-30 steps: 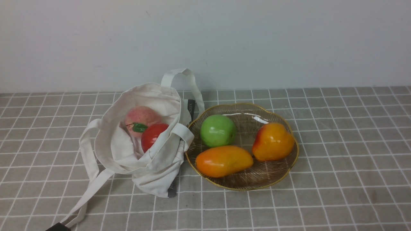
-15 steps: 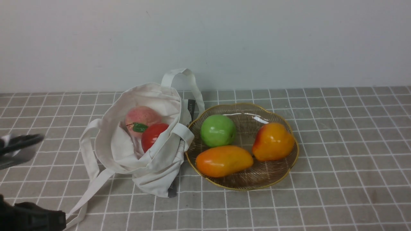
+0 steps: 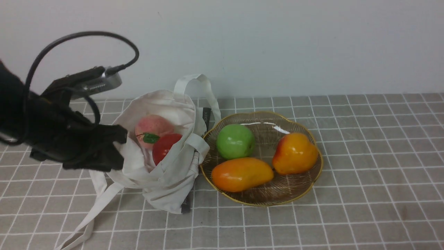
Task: Take the fruit out of the bag on the grey coffee tablecloth and place them on the plate.
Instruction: 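Reach into the cloth bag and grasp the peach with the left gripper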
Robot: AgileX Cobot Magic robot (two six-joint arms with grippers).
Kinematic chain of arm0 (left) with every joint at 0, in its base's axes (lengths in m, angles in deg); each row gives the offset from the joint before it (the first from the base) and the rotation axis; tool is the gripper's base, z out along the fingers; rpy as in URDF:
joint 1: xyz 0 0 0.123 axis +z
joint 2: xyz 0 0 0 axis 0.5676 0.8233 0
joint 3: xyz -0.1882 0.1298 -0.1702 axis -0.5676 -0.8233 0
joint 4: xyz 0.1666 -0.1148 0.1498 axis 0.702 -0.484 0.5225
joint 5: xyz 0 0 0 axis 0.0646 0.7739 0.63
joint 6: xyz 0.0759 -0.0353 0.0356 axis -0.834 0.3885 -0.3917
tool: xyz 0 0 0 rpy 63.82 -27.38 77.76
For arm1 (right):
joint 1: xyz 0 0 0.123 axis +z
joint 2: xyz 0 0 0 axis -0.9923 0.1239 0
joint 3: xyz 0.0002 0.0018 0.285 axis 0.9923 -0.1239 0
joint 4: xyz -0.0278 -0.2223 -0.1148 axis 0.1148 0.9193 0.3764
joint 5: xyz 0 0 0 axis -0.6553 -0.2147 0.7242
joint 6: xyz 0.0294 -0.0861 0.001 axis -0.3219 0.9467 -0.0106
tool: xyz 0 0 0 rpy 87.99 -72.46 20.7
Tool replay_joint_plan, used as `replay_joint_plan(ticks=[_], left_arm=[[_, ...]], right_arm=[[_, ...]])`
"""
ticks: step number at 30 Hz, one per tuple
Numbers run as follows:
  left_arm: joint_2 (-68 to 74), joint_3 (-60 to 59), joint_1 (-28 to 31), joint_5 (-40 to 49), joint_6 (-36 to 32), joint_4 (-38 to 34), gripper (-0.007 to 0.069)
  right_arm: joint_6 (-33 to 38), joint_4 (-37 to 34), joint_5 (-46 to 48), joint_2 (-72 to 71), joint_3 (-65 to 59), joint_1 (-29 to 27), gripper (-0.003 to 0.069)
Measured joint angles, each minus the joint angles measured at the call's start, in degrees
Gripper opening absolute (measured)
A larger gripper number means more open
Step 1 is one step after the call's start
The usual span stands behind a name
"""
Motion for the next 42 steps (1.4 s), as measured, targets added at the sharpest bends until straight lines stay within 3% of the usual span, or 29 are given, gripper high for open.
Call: replay_joint_plan(ticks=[8,15,26,42], left_arm=[[13.7,11.2,0.0,-1.6,-1.8,-2.5,0.0441],[18.5,13.0,0.0,-6.3,-7.5,-9.7,0.0583],[22.7,13.1,0.0,-22.6,-12.5,-12.4,0.0594],[28.5,13.4,0.0,-27.0,-13.2,-20.3,0.0591]], right_arm=[[0.0,0.0,0.0,0.0,0.0,0.0,-0.0015],[0.0,0.0,0.0,0.0,0.0,0.0,-0.0015],[0.0,0.0,0.0,0.0,0.0,0.0,-0.0015],[0.0,0.0,0.0,0.0,0.0,0.0,-0.0015]])
